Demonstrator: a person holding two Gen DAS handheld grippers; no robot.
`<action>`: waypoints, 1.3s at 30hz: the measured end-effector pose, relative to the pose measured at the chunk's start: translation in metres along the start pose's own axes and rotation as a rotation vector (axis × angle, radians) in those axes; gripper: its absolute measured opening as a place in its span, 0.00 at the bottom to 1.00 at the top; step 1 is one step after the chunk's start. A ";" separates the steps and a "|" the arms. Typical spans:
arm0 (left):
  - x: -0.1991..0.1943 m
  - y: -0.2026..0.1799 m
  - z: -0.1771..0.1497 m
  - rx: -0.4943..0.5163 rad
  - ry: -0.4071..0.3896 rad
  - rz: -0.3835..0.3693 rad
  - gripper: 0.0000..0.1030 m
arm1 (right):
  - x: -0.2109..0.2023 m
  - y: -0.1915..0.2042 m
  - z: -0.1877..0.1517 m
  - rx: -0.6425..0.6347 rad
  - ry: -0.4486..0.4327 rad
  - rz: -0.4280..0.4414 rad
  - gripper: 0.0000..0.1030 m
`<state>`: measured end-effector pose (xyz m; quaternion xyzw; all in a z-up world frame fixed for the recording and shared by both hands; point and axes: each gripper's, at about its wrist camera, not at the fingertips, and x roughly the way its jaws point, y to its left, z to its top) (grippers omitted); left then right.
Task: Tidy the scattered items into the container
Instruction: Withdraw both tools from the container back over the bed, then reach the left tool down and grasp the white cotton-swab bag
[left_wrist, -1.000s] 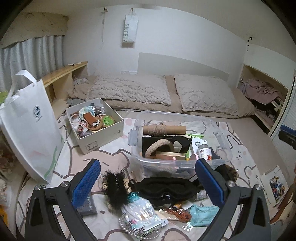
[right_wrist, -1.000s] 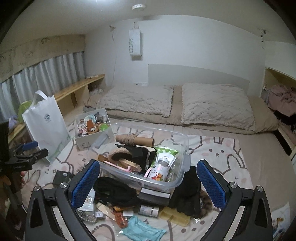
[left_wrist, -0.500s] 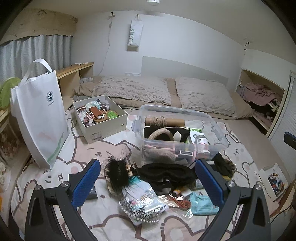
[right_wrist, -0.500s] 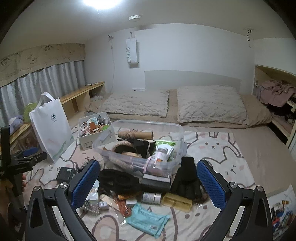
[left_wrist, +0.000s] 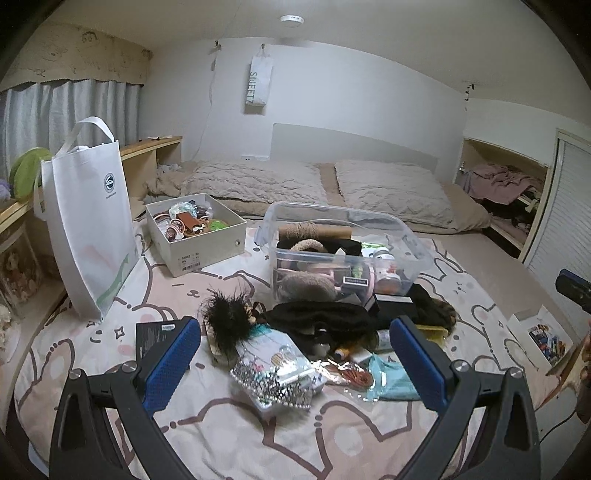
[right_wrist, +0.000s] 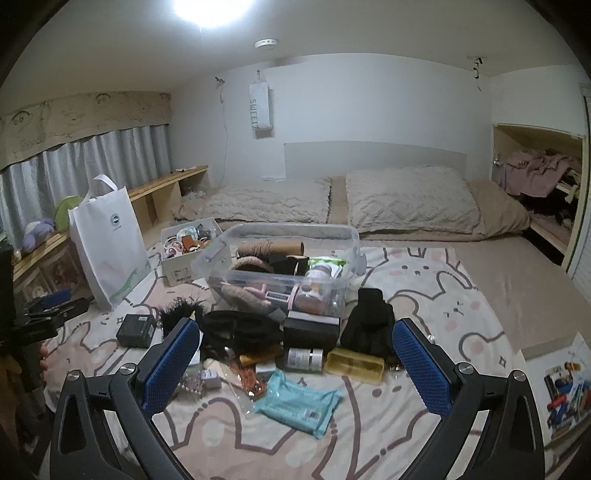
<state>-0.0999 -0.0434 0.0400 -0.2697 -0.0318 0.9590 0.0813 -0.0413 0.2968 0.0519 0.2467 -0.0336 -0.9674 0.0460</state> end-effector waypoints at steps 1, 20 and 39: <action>-0.002 0.000 -0.004 0.001 -0.001 -0.001 1.00 | -0.001 0.001 -0.004 0.004 0.002 -0.002 1.00; -0.001 0.019 -0.073 -0.021 0.066 -0.031 1.00 | 0.012 0.019 -0.073 0.052 0.098 -0.031 1.00; 0.080 0.033 -0.078 -0.054 0.147 -0.065 1.00 | 0.079 0.008 -0.124 0.142 0.202 -0.066 1.00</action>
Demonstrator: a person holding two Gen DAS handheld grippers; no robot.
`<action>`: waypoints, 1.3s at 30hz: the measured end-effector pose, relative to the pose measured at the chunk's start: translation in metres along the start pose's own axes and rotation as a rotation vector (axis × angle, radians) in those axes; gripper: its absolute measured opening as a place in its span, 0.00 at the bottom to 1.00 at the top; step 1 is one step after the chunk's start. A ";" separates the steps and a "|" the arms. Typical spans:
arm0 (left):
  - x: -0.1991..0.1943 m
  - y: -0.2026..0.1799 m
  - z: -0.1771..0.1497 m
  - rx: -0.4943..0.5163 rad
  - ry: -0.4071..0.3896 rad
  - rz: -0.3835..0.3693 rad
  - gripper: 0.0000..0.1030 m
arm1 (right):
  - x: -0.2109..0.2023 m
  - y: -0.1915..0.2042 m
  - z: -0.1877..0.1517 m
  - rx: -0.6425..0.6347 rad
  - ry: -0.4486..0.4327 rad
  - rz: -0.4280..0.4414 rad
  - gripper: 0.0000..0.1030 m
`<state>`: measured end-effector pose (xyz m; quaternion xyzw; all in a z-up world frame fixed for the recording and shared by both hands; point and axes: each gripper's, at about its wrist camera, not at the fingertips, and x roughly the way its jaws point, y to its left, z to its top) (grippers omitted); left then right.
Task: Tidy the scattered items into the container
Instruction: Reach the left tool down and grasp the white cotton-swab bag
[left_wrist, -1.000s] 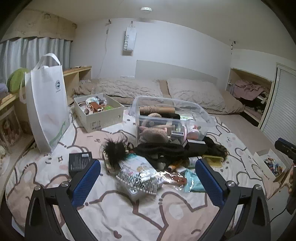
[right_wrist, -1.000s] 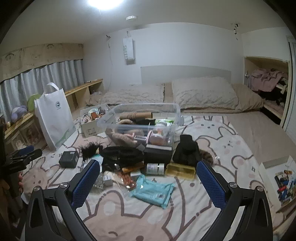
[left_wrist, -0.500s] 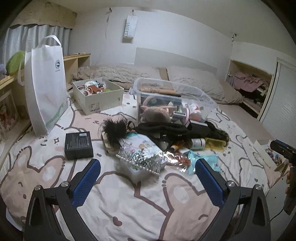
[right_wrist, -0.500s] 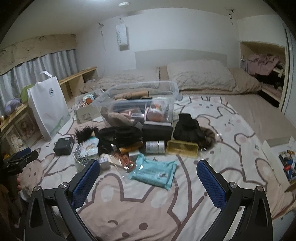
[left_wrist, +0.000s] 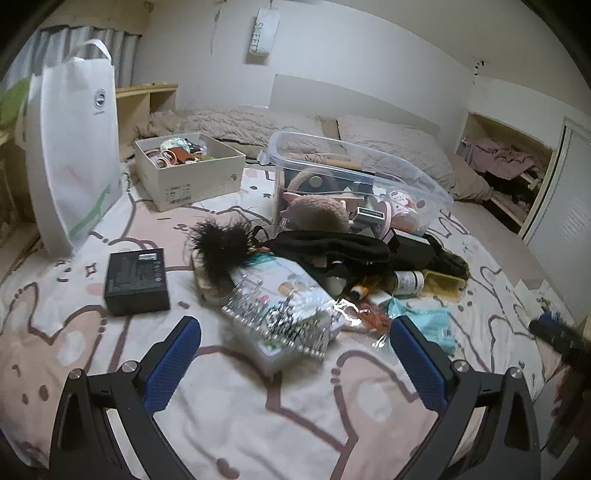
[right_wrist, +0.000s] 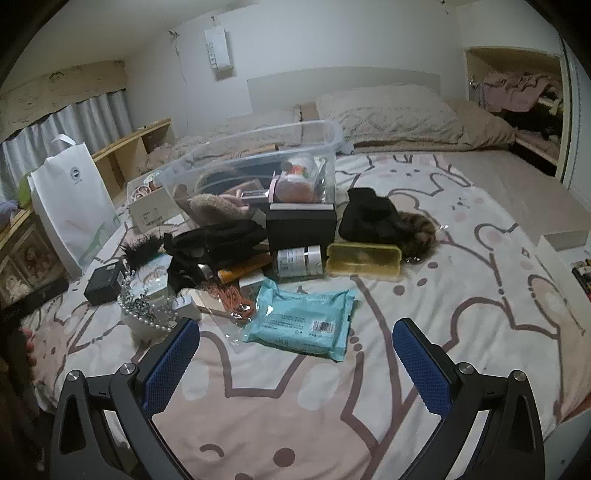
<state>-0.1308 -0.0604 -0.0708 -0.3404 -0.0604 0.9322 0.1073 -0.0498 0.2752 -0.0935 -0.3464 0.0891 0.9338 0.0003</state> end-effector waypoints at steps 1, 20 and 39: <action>0.006 -0.001 0.004 -0.005 0.004 -0.001 1.00 | 0.004 0.000 -0.001 -0.001 0.005 0.003 1.00; 0.114 -0.006 0.048 -0.094 0.136 0.172 1.00 | 0.041 -0.020 0.007 0.020 0.087 -0.001 1.00; 0.203 0.003 0.043 -0.096 0.457 0.305 1.00 | 0.072 -0.038 0.015 0.018 0.132 -0.005 1.00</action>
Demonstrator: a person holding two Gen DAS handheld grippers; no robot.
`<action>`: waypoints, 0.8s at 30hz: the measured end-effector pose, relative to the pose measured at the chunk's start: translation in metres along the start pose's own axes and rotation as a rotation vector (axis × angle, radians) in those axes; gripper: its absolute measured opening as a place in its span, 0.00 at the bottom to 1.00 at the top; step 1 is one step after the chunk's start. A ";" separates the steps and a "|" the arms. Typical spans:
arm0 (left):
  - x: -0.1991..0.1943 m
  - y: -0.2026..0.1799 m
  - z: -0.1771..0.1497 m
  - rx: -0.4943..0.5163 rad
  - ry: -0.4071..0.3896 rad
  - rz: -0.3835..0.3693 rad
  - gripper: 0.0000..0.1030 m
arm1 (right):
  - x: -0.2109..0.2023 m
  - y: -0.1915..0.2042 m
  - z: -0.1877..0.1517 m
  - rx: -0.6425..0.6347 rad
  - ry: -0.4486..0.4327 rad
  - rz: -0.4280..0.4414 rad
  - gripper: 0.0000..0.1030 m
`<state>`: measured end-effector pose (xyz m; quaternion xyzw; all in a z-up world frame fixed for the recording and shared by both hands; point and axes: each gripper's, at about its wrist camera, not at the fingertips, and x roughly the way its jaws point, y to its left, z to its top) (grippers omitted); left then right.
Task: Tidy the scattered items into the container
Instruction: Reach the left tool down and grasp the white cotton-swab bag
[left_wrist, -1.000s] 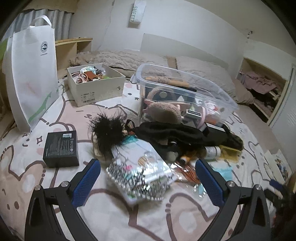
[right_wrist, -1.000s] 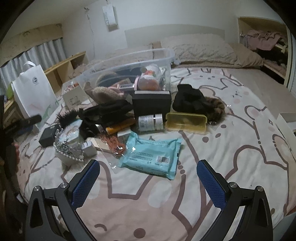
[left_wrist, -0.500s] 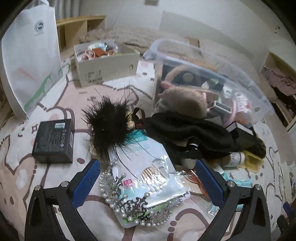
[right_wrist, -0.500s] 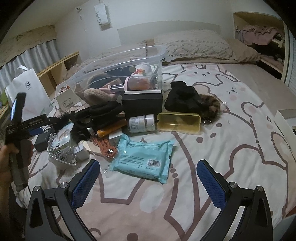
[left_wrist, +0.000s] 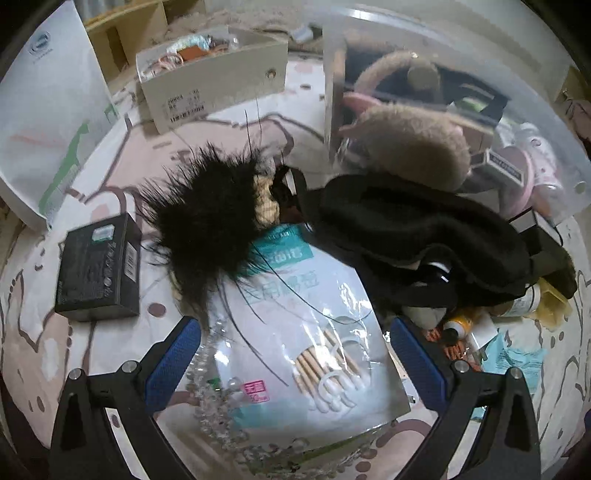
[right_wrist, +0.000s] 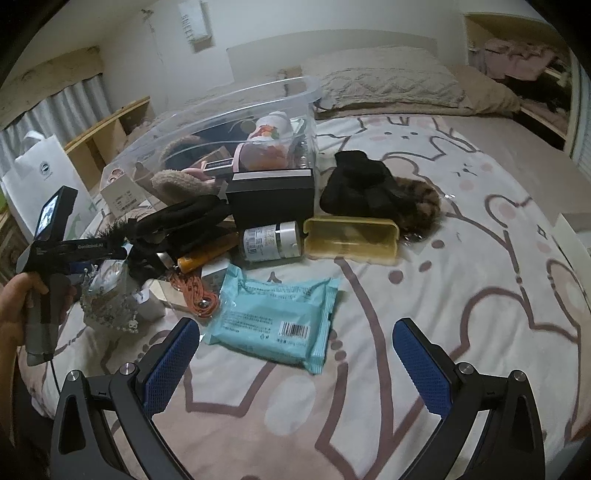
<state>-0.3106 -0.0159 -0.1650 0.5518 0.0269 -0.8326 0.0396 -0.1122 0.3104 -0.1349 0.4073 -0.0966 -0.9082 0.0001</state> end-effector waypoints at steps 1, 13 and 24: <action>0.004 0.001 0.000 -0.009 0.015 0.005 1.00 | 0.005 0.000 0.003 -0.023 0.001 0.002 1.00; 0.021 0.013 0.004 -0.070 0.051 0.007 1.00 | 0.093 0.002 0.030 -0.179 0.162 0.110 1.00; 0.016 0.033 0.003 -0.102 0.028 -0.083 0.83 | 0.148 0.015 0.031 -0.209 0.301 0.221 1.00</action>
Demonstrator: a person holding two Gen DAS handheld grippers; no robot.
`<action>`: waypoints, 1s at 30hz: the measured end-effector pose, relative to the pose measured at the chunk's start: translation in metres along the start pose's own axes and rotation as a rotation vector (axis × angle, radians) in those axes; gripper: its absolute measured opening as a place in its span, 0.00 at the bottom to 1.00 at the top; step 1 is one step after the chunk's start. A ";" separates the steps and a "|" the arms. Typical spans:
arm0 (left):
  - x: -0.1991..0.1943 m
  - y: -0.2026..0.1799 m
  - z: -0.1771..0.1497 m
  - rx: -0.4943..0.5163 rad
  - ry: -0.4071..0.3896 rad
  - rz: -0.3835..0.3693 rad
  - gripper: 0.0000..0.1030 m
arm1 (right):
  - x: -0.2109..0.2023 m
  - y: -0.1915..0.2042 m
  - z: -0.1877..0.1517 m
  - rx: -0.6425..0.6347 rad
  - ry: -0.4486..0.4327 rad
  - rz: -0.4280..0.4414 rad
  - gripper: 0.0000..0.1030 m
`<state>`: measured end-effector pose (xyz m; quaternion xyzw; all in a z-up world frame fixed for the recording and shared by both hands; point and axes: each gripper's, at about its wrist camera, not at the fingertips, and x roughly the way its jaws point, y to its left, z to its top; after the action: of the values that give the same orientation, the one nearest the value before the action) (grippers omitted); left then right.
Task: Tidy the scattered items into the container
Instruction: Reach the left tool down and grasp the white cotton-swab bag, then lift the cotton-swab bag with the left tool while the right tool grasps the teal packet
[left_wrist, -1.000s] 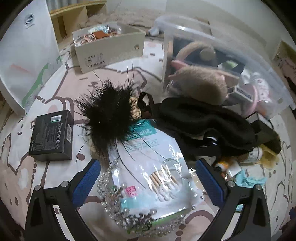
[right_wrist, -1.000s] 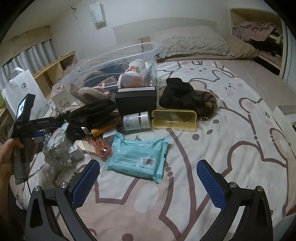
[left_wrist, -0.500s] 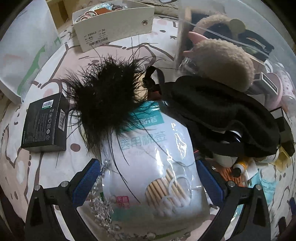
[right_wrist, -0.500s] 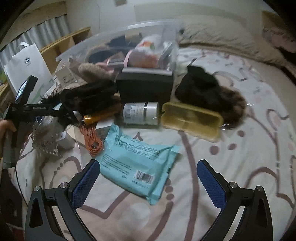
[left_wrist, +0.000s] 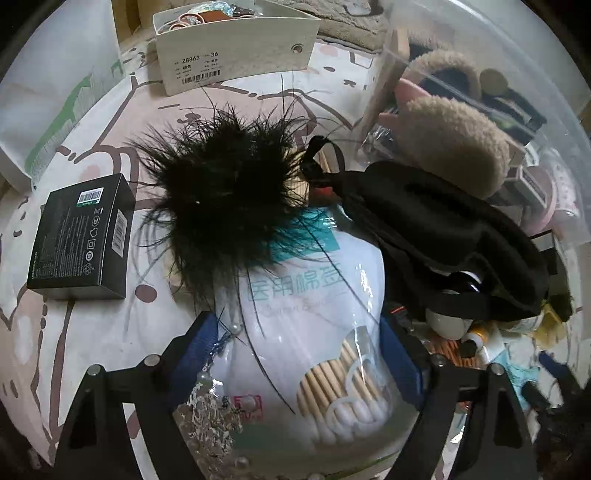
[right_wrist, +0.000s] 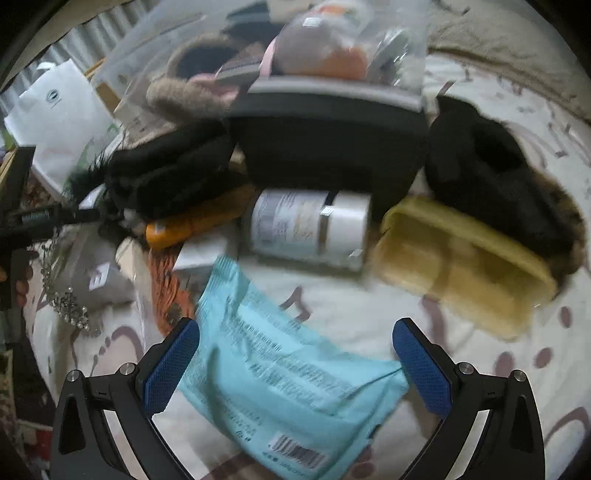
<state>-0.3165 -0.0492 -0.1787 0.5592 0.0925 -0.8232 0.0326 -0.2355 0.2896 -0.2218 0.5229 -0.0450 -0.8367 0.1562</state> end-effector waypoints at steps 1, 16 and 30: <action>-0.002 0.002 -0.001 -0.005 -0.003 -0.012 0.82 | -0.001 0.004 -0.004 -0.018 -0.002 -0.004 1.00; -0.060 0.026 -0.014 0.000 -0.100 -0.112 0.63 | -0.031 0.055 -0.083 -0.051 0.061 -0.026 1.00; -0.137 0.050 -0.059 0.160 -0.241 -0.114 0.61 | -0.011 0.048 -0.073 0.137 0.017 -0.196 1.00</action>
<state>-0.2033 -0.0941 -0.0784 0.4509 0.0535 -0.8896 -0.0481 -0.1562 0.2539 -0.2338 0.5414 -0.0495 -0.8385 0.0377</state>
